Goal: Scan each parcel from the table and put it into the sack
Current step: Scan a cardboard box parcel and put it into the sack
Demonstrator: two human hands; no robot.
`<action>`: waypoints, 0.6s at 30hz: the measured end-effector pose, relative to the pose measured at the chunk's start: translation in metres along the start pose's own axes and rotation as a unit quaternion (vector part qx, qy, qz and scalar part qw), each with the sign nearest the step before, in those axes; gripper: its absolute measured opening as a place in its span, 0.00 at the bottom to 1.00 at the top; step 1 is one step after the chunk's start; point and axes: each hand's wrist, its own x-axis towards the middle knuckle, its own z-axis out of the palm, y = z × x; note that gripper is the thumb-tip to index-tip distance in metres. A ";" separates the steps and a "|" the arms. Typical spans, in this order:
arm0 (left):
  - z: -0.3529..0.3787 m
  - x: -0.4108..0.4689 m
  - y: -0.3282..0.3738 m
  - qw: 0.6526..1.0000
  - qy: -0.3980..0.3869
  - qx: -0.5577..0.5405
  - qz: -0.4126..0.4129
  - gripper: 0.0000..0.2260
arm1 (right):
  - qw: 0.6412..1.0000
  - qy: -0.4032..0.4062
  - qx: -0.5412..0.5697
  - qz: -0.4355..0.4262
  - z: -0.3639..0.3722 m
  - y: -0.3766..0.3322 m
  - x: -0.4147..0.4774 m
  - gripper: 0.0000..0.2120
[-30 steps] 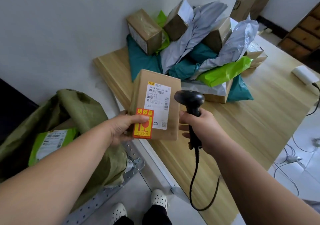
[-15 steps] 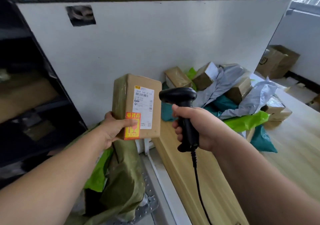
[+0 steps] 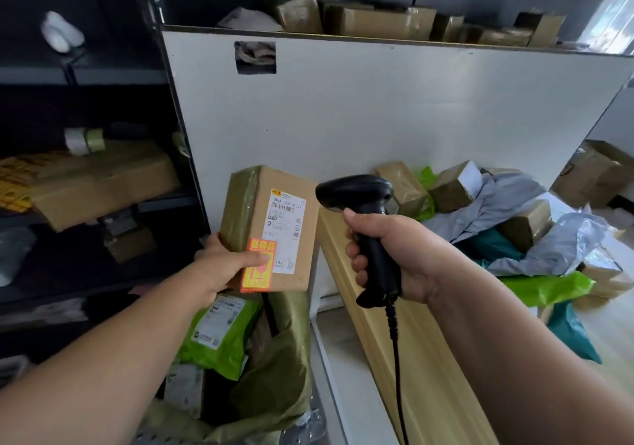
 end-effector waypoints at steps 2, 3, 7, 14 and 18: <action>-0.010 0.002 -0.004 1.000 0.002 0.008 -0.005 0.45 | 1.000 -0.003 -0.005 0.002 0.010 0.001 0.004 0.13; -0.015 0.004 -0.006 1.000 0.003 0.008 -0.008 0.44 | 1.000 -0.004 -0.006 0.002 0.015 0.002 0.006 0.13; -0.034 0.005 -0.014 0.999 0.002 0.002 -0.033 0.40 | 1.000 -0.003 -0.012 -0.001 0.032 0.008 0.016 0.13; -0.074 0.009 -0.043 0.992 0.009 0.059 -0.115 0.30 | 0.999 -0.006 -0.015 0.031 0.053 0.036 0.038 0.13; -0.086 0.014 -0.071 0.983 -0.028 0.094 -0.154 0.24 | 0.998 0.007 -0.021 0.051 0.062 0.053 0.049 0.12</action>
